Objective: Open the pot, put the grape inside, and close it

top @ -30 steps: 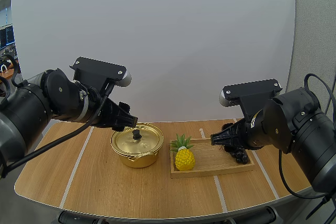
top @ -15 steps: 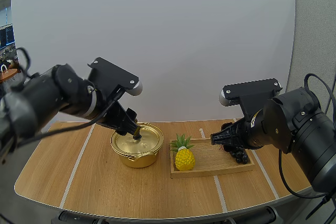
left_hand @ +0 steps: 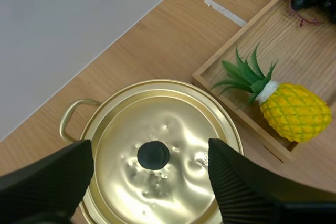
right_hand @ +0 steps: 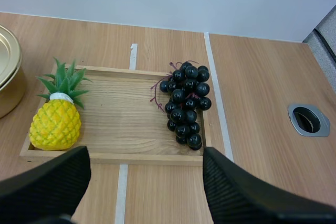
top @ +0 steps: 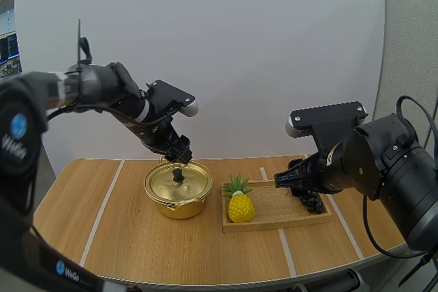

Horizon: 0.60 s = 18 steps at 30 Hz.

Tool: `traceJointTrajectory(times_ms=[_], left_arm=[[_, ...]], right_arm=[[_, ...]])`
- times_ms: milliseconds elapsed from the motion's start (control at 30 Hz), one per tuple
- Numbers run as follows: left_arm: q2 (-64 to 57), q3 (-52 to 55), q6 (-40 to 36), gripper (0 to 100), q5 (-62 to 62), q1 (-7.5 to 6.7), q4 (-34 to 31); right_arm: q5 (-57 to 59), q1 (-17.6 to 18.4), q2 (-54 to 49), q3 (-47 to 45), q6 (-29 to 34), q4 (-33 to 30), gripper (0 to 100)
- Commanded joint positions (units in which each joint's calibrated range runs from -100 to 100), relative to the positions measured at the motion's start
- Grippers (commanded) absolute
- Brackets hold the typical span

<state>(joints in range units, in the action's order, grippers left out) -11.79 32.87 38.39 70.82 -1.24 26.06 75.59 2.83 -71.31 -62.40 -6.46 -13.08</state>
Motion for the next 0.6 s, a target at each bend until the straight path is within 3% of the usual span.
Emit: traceJointTrajectory(times_ms=[0,567], left_arm=[[4.04,-3.07,0.48,100,3.49,-0.15,1.30],[12.01,-4.57,0.48,100,3.31,-0.15,0.19]], right_arm=[[-1.25,-0.23,0.05,0.46,-0.28,-0.54,100],[-1.06,-0.23,0.05,0.46,-0.28,-0.54,100]])
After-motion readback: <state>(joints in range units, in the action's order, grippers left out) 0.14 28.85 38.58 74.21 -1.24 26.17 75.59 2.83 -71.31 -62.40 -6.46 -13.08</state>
